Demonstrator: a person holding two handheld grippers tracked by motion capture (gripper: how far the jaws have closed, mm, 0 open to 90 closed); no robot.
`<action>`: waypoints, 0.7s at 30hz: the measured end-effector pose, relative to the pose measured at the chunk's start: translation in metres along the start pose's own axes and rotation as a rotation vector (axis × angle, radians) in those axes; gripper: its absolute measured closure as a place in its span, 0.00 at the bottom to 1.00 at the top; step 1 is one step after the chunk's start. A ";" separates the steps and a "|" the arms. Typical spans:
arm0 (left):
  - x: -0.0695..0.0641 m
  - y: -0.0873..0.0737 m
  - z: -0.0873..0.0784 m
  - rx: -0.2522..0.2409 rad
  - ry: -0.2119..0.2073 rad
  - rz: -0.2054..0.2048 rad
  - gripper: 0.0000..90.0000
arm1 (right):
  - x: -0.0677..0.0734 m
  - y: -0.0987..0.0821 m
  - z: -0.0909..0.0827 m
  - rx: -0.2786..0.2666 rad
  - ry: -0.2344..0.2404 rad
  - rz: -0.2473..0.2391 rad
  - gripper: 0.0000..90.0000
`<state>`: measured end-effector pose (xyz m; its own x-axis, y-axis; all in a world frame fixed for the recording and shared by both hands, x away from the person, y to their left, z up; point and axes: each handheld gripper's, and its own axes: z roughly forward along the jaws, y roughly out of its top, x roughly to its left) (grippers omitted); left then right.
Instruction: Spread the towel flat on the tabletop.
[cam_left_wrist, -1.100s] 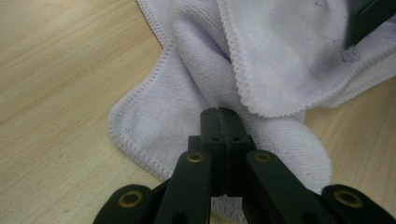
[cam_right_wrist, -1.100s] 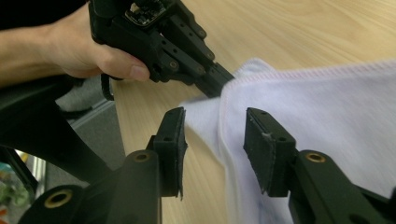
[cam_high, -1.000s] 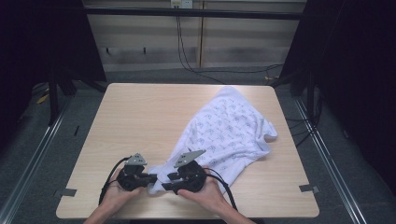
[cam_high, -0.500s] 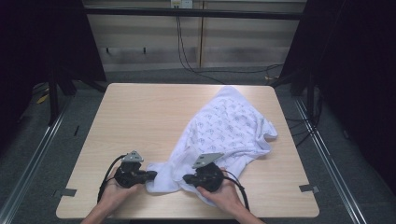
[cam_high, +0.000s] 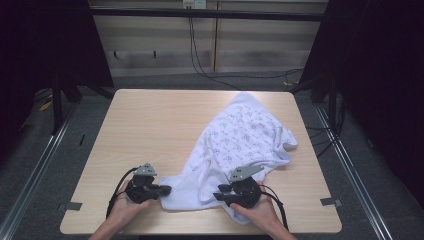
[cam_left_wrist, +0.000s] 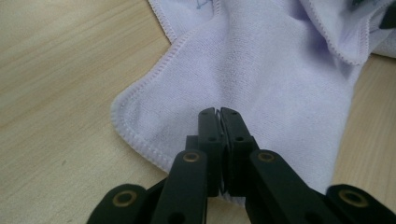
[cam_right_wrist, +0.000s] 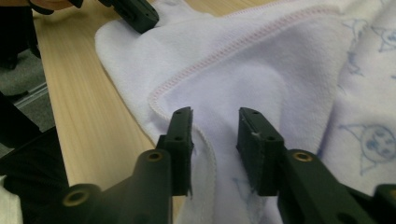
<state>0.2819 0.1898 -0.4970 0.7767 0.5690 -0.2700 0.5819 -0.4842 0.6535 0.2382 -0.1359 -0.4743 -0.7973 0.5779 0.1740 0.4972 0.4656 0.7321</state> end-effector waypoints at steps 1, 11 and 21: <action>0.000 0.000 0.000 -0.002 0.002 -0.001 0.96 | 0.005 0.002 0.004 -0.010 0.032 -0.009 0.69; 0.002 0.000 0.000 -0.005 0.001 -0.008 0.97 | 0.019 0.012 0.043 0.061 0.058 -0.077 0.63; 0.021 0.003 -0.022 -0.117 0.076 -0.082 0.84 | 0.022 0.007 0.047 0.058 -0.016 -0.101 0.93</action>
<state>0.2947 0.2155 -0.4854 0.7048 0.6542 -0.2743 0.6069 -0.3558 0.7106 0.2405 -0.0887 -0.4968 -0.8391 0.5364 0.0907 0.4342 0.5598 0.7058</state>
